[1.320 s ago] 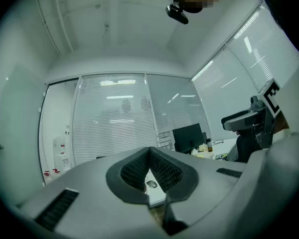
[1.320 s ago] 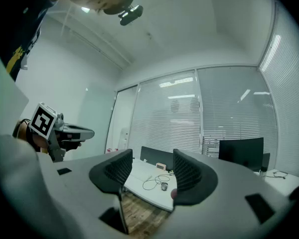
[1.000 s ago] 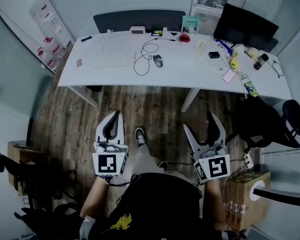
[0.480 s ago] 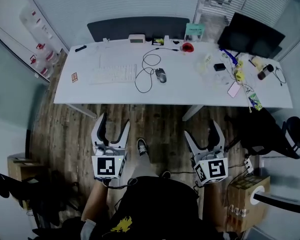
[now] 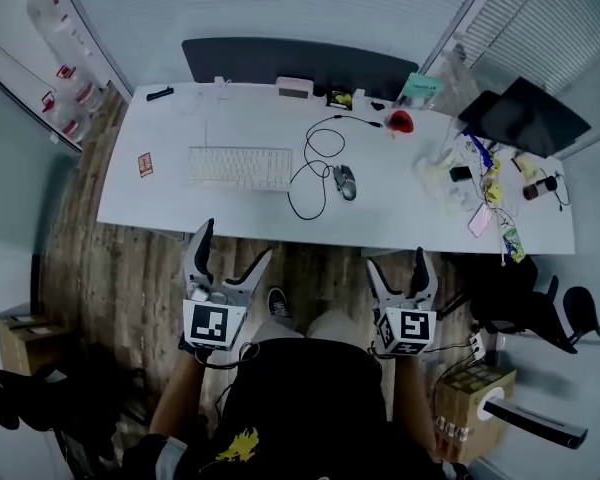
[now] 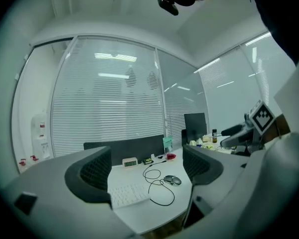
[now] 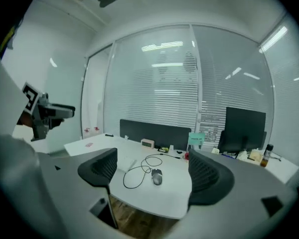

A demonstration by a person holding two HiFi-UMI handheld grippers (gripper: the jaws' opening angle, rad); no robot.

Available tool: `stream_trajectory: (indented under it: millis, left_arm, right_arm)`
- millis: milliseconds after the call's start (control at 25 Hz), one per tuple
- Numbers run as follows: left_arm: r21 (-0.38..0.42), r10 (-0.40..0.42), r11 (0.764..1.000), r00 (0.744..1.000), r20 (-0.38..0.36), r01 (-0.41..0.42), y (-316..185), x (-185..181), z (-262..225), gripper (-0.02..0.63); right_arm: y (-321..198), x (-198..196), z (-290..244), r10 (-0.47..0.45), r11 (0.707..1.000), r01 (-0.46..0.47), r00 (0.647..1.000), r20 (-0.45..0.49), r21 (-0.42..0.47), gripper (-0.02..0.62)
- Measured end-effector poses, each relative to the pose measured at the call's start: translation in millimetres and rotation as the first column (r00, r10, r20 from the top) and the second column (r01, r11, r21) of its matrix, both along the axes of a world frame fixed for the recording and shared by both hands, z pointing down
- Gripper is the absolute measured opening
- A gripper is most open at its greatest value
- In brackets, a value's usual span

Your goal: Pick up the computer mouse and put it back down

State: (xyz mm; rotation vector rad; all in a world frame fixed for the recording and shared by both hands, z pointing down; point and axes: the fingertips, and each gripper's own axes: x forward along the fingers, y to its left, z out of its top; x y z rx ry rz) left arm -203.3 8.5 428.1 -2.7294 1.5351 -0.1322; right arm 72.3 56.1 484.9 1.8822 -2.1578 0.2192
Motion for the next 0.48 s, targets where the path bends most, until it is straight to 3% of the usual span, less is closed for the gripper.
stream_trajectory:
  millis: [80, 240, 480]
  left_arm:
    - [-0.025, 0.020, 0.999, 1.000, -0.024, -0.021, -20.3, -2.7, 12.2, 0.436]
    - [-0.089, 0.038, 0.995, 0.999, -0.011, -0.039, -58.4, -3.5, 41.2, 0.436]
    - [-0.111, 0.062, 0.992, 0.998, 0.029, -0.058, -118.3, 18.4, 71.4, 0.436]
  right_arm:
    - [-28.9, -15.0, 23.2, 0.002, 0.999, -0.004, 0.999, -0.034, -0.040, 0.451]
    - [-80.7, -32.5, 61.7, -0.011, 0.992, 0.010, 1.000, -0.010, -0.129, 0.448]
    - [-160.0, -23.2, 114.0, -0.030, 0.975, 0.023, 0.999, -0.030, -0.222, 0.439]
